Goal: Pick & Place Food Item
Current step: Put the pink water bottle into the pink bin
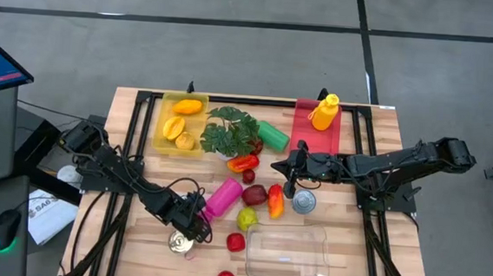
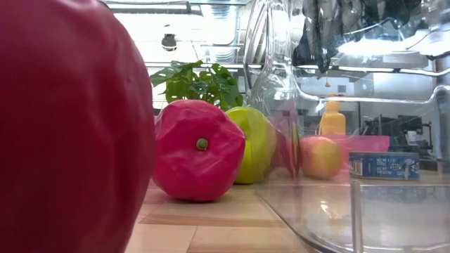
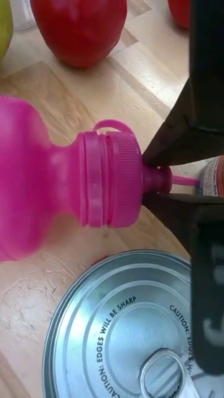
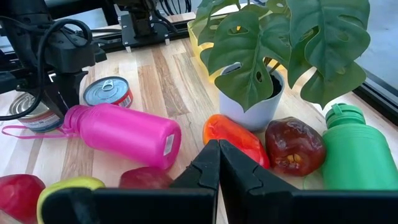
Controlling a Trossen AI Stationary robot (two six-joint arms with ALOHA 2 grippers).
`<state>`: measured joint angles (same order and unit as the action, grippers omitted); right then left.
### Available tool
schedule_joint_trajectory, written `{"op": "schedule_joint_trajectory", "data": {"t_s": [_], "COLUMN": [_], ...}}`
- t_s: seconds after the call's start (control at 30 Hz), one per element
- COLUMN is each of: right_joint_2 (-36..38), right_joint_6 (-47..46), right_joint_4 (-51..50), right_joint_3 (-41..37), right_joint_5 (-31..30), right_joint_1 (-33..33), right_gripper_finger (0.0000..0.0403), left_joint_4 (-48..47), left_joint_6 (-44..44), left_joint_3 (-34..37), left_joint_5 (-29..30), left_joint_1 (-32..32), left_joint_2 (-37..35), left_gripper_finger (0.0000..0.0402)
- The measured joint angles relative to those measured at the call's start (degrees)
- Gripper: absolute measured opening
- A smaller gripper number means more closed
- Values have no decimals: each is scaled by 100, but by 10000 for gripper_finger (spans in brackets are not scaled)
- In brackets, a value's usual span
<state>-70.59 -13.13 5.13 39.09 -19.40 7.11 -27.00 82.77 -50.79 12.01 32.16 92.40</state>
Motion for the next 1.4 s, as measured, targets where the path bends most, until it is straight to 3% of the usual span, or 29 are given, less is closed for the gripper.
{"op": "schedule_joint_trajectory", "data": {"t_s": [0.33, 1.4], "right_joint_2": [0, 0], "right_joint_6": [0, 9], "right_joint_4": [0, 2], "right_joint_3": [0, 0], "right_joint_5": [0, -10], "right_joint_1": [0, 337], "right_gripper_finger": [1, 1], "left_joint_4": [2, 9], "left_joint_6": [-1, -1], "left_joint_3": [0, -1], "left_joint_5": [0, -4], "left_joint_1": [0, 0], "left_joint_2": [0, -2], "left_gripper_finger": [88, 91]}}
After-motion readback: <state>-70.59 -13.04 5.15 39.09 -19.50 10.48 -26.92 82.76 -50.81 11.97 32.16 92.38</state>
